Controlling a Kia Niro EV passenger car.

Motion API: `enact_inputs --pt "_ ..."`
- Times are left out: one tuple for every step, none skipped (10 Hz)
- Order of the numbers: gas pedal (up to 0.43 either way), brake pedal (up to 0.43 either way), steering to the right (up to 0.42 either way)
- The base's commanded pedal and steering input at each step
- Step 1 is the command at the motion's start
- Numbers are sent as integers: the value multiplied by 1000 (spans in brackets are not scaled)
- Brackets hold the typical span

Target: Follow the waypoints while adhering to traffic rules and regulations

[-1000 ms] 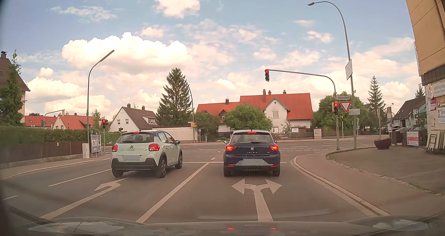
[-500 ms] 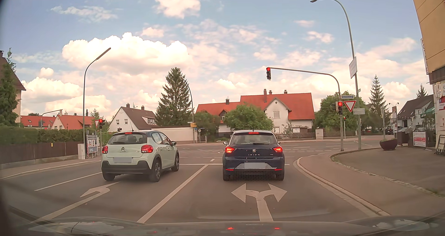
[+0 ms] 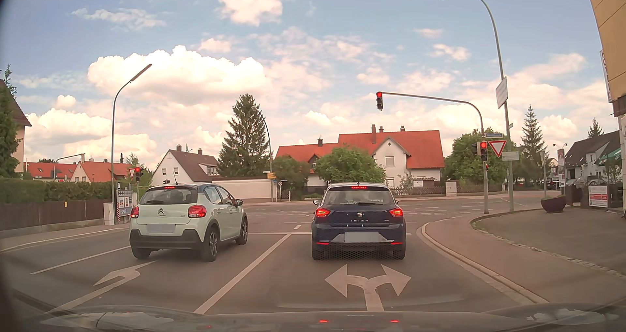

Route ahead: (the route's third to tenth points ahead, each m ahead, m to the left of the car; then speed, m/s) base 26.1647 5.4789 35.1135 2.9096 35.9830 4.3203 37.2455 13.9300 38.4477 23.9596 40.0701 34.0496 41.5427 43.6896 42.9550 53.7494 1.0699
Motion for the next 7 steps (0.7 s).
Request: enact_inputs --pt "0 91 13" --pt "0 79 21" --pt "0 73 28" --pt "0 73 38" --pt "0 73 46" --pt "0 55 54" --pt "0 24 60"
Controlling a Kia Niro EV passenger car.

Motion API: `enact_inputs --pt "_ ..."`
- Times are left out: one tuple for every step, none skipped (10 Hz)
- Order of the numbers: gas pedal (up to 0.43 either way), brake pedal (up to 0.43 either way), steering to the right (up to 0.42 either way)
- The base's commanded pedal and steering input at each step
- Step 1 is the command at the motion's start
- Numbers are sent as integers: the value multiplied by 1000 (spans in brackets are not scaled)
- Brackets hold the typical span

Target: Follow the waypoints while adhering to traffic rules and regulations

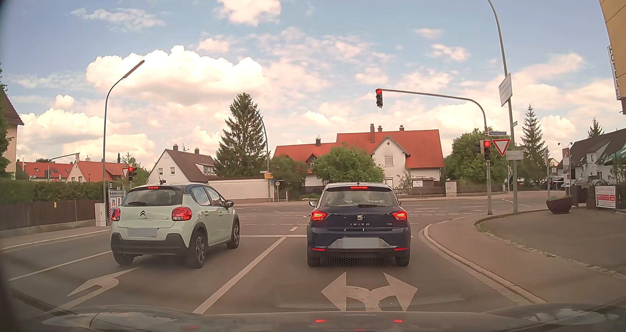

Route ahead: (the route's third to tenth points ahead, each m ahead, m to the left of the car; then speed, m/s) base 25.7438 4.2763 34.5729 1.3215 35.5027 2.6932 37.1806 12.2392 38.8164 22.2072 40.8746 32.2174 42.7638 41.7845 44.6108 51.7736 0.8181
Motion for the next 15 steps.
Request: enact_inputs --pt "0 24 64" --pt "0 24 71" --pt "0 24 76" --pt "0 30 76" --pt "0 73 76" --pt "0 98 76" --pt "0 104 76" --pt "0 116 76" --pt "0 189 72" --pt "0 232 64" --pt "0 232 61" --pt "0 256 58" --pt "0 268 54" --pt "0 274 50" --pt "0 274 48"
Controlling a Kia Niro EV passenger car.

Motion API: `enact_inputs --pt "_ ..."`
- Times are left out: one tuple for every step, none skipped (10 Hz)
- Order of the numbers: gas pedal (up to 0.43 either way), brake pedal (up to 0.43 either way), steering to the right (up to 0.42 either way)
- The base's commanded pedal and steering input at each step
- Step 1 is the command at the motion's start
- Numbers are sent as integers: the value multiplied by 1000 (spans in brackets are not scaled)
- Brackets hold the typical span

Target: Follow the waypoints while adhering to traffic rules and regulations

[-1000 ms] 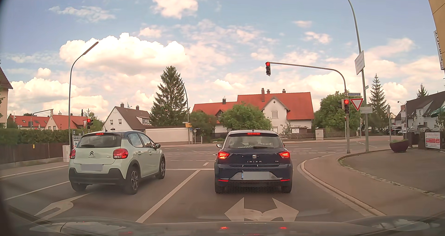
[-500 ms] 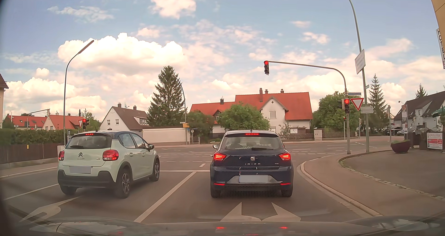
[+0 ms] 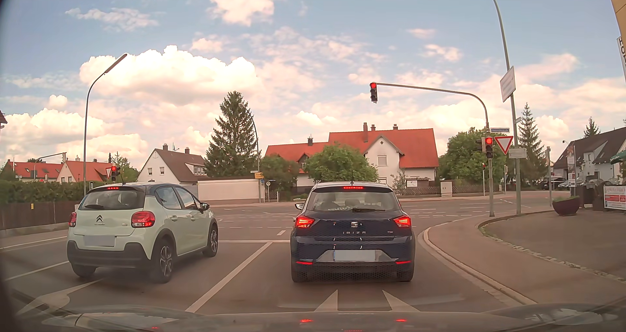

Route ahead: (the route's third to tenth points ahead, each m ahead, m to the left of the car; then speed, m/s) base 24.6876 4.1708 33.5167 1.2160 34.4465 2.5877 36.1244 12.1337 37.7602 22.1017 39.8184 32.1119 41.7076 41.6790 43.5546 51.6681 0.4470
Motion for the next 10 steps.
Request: enact_inputs --pt "0 274 44" --pt "0 274 40" --pt "0 274 36" --pt "0 268 34" --pt "0 274 30" --pt "0 268 26" --pt "0 268 23" --pt "0 299 21" --pt "0 415 21" --pt "0 482 18"
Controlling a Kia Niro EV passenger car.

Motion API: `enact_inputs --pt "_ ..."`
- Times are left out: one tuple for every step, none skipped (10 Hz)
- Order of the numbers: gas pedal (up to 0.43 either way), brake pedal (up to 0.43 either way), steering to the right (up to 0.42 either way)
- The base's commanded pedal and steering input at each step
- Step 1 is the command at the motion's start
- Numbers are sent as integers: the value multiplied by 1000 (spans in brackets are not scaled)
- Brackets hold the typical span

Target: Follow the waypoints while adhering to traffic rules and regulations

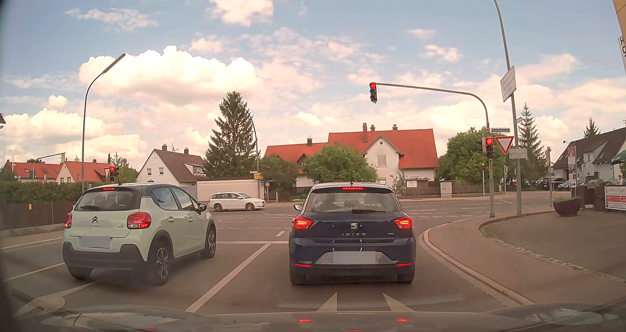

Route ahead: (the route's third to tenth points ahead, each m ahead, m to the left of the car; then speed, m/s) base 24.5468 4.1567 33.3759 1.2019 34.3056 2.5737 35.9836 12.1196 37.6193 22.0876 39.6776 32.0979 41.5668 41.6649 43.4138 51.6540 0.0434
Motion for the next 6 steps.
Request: enact_inputs --pt "0 512 18" --pt "0 530 20" --pt "0 512 21" --pt "0 463 23" --pt "0 470 23" --pt "0 524 23"
